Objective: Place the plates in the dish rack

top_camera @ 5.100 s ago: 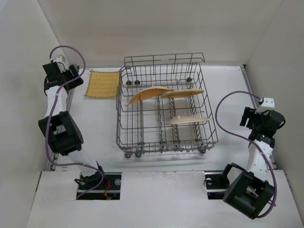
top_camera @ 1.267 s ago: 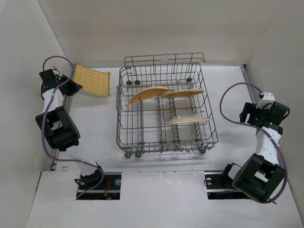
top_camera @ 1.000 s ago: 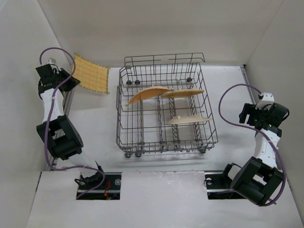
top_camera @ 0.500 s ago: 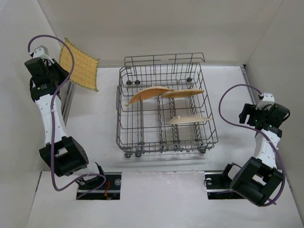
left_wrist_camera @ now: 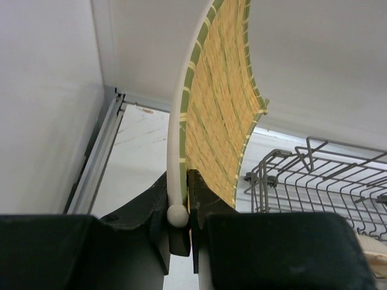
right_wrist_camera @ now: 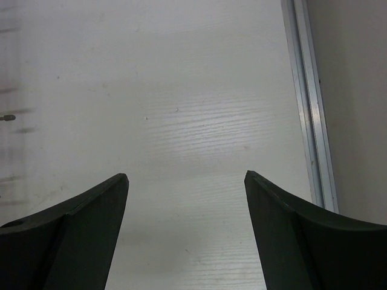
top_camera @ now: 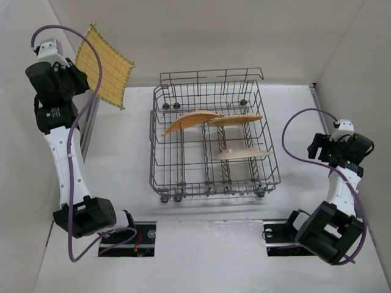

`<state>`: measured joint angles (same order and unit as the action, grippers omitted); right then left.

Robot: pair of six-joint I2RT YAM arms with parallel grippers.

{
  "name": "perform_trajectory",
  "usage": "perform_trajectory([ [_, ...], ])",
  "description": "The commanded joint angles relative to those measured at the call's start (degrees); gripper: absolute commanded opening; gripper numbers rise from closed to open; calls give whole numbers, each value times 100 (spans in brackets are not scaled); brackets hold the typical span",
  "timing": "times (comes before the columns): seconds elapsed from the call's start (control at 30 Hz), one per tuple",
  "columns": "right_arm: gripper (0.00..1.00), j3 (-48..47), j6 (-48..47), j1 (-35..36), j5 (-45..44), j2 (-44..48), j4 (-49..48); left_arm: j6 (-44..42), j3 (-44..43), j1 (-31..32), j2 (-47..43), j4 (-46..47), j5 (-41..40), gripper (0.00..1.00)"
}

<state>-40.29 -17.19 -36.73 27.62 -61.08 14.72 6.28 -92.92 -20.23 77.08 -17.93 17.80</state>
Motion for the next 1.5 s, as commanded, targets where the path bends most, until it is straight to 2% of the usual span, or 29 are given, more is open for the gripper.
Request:
perform_trajectory([
  [0.0,83,39,-56,-49,174,149,-303,-13,-533,198,-307,528,83,4],
  [0.17,83,39,-65,-49,183,149,-303,-118,-771,690,-290,379,206,4],
  [0.63,84,83,-83,-58,192,219,-338,-1295,-780,2544,-439,-17,31,4],
  [0.83,84,118,-91,-32,156,263,-356,-2060,-552,3432,-632,-70,-242,4],
  [1.2,84,153,-100,-5,68,316,-391,-2816,90,4654,-1142,-166,-260,5],
  [1.47,84,136,-118,-5,42,263,-365,-3414,450,5252,-1450,-175,-374,5],
])
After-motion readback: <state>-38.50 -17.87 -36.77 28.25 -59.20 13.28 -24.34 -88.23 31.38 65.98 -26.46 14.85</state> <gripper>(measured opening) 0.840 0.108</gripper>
